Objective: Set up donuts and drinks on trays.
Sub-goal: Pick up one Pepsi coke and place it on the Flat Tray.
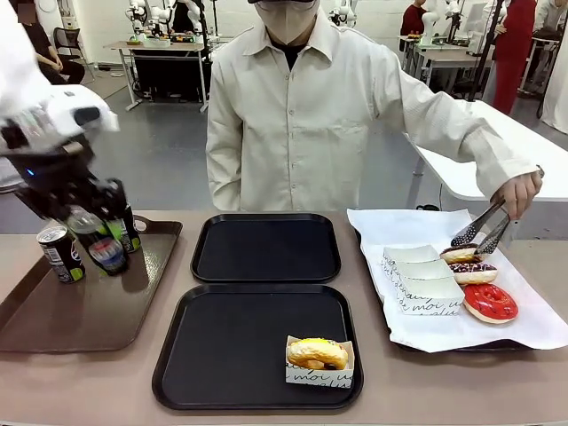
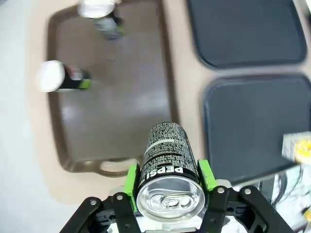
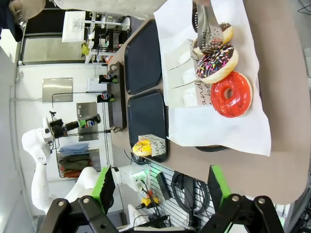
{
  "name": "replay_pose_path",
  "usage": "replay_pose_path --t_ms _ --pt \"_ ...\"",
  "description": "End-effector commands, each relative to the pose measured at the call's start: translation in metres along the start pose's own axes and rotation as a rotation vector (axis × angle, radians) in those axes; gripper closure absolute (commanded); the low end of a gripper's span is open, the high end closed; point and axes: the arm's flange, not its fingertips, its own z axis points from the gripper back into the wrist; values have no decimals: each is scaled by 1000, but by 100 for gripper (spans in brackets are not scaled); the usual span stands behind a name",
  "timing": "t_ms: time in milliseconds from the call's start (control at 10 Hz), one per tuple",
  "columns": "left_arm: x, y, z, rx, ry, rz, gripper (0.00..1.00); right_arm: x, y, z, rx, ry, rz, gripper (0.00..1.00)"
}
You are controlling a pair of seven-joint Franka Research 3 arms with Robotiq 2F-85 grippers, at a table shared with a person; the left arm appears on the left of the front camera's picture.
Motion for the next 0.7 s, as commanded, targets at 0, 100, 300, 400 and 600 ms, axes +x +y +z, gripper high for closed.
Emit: replay_pose_path --t_ms 0,100,300,400,600 --pt "-27 -55 -23 -28 30 -146 41 0 0 2 17 -5 8 0" --pt "-34 -78 -33 -28 52 -176 41 0 0 2 17 -5 8 0" --pt "-41 -122 -49 -50 53 -214 41 0 0 2 17 -5 8 0" --pt "-38 -137 -57 -54 63 -216 41 0 0 2 17 -5 8 0" --pt "-28 -158 -75 -43 69 -215 41 0 0 2 17 -5 8 0"
